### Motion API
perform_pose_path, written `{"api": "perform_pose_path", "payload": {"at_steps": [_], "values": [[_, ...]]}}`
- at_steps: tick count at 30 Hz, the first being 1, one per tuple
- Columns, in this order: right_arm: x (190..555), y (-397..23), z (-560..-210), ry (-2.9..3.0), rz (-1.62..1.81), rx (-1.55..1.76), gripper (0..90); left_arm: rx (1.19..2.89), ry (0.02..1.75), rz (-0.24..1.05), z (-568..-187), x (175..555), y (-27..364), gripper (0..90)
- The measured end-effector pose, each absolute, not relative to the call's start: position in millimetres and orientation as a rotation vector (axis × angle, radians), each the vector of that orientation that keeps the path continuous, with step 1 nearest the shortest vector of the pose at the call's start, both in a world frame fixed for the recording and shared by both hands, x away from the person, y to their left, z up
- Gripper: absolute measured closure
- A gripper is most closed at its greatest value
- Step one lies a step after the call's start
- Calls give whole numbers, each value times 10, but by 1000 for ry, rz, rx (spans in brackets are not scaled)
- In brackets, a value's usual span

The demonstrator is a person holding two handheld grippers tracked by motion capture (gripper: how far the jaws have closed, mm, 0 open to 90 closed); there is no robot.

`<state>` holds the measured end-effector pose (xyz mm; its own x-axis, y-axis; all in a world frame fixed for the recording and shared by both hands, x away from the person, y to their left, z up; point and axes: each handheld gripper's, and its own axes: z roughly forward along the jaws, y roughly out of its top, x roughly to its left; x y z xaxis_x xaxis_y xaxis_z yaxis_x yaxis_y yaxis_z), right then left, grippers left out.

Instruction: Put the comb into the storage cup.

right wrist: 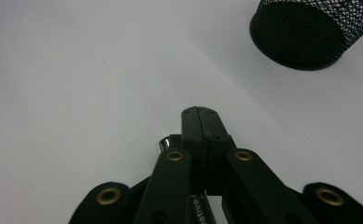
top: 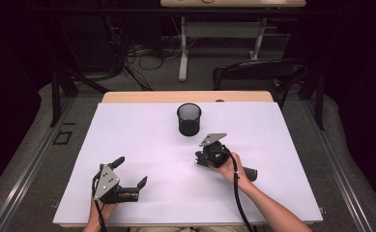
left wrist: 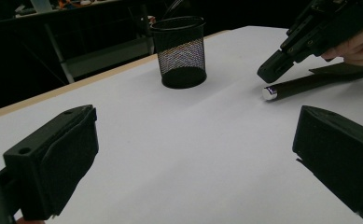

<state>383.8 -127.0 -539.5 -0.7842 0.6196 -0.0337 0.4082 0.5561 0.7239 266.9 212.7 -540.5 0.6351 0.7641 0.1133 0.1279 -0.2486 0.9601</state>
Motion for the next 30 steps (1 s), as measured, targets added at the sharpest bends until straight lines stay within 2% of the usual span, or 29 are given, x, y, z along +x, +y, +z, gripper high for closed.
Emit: {"api": "perform_pose_path", "payload": {"at_steps": [30], "values": [[3774, -1183, -5444, 2584, 1002, 810, 900, 1744, 729, 717, -5400, 2663, 2143, 4]]}}
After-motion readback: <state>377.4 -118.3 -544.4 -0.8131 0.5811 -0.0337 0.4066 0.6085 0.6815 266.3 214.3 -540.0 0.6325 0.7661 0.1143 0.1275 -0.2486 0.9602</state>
